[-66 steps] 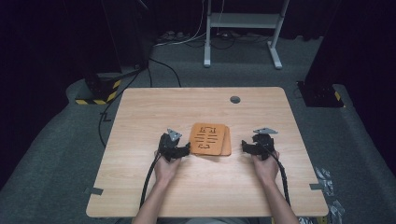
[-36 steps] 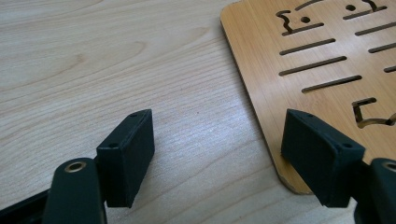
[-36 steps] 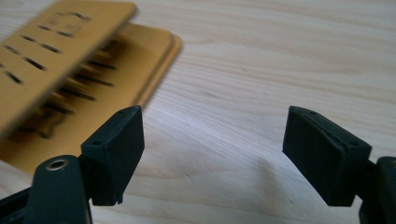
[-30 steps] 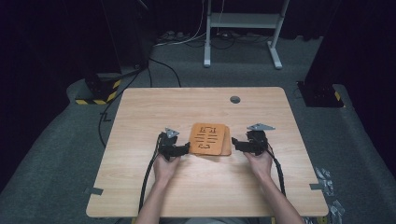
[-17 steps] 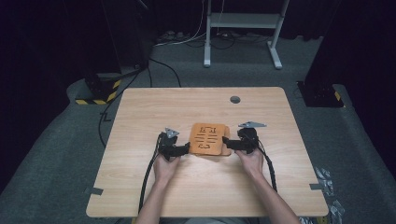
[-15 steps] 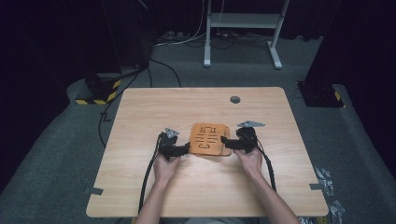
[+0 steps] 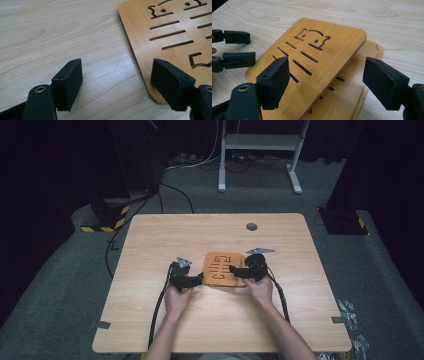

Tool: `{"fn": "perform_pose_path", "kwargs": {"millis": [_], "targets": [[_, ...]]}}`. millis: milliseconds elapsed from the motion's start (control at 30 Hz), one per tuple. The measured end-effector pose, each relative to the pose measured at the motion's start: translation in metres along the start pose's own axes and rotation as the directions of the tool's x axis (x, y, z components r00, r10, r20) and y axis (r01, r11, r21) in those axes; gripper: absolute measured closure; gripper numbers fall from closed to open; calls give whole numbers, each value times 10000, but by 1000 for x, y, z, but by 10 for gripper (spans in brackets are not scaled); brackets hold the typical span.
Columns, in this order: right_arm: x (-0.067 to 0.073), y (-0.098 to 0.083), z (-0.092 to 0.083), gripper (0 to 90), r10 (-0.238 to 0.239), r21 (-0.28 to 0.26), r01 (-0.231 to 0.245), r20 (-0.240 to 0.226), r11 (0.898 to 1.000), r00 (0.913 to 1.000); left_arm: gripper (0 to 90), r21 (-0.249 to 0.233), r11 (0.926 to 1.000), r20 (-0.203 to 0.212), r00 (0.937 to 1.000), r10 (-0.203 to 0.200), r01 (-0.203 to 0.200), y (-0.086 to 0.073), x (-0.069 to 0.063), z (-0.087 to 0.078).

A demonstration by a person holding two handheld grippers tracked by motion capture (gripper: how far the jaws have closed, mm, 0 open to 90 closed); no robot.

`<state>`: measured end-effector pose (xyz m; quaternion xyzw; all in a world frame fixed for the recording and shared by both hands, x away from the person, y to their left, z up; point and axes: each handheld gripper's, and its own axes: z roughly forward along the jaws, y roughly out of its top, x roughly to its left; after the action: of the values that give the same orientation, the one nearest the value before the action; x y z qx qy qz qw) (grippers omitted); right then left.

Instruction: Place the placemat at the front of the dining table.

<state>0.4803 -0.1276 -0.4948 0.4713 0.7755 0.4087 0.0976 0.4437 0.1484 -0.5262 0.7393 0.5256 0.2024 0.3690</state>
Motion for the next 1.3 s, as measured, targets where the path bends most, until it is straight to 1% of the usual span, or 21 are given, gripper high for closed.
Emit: {"fn": "perform_pose_path", "kwargs": {"millis": [133, 167, 267, 333, 367, 467, 500, 633, 800, 833, 900, 1133, 1267, 1300], "targets": [[-2, -1, 5, 232, -22, 72, 23, -119, 10000, 9999, 255, -2, 10000, -1, 10000, 4, -4, 0, 0, 0], [-1, -1, 6, 239, 80, 143, -78, -126, 9999, 9999, 256, -1, 10000, -1, 10000, 7, -7, 0, 0, 0], [-1, -2, 8, 256, 78, 208, -74, -157, 9998, 9998, 255, -3, 10000, -2, 10000, 4, -4, 0, 0, 0], [-1, -2, 9, 263, 61, 175, -58, -194, 9998, 9998, 255, -9, 10000, -2, 10000, -7, 7, 0, 0, 0], [0, -3, 9, 266, 126, 198, -121, -237, 9997, 9996, 255, -12, 10000, -3, 10000, -15, 15, 0, 0, 0], [1, -2, 9, 277, 49, 186, -43, -350, 9998, 9994, 255, -19, 10000, 2, 10000, -16, 16, 0, 0, 0], [2, -3, 10, 279, 38, 124, -34, -319, 9999, 9995, 255, -24, 10000, 4, 10000, -22, 22, 0, 0, 0], [3, -4, 11, 282, 42, 196, -34, -428, 9998, 9991, 255, 16, 10000, -4, 10000, 37, -37, 0, 0, 0], [5, -6, 11, 287, 65, 150, -58, -477, 9999, 9988, 255, 19, 10000, -5, 10000, 39, -39, 0, 0, 0], [5, -7, 11, 290, 26, 211, -14, -569, 9998, 9984, 255, 4, 10000, -19, 10000, -88, 88, 0, -1, 0], [6, -8, 11, 297, 35, 155, -27, -558, 9999, 9984, 255, 4, 10000, -16, 10000, -76, 76, 0, -1, 0], [10, -14, 10, 304, -17, 289, 39, -782, 9996, 9969, 254, 9, 10000, -21, 10000, -81, 81, 0, -1, 0], [11, -15, 11, 304, -19, 255, 38, -760, 9997, 9971, 254, 27, 10000, -3, 10000, 52, -52, 0, 0, 0], [11, -15, 11, 305, -3, 235, 21, -772, 9997, 9970, 255, 7, 10000, -28, 10000, -96, 96, 0, -1, 0]]}}
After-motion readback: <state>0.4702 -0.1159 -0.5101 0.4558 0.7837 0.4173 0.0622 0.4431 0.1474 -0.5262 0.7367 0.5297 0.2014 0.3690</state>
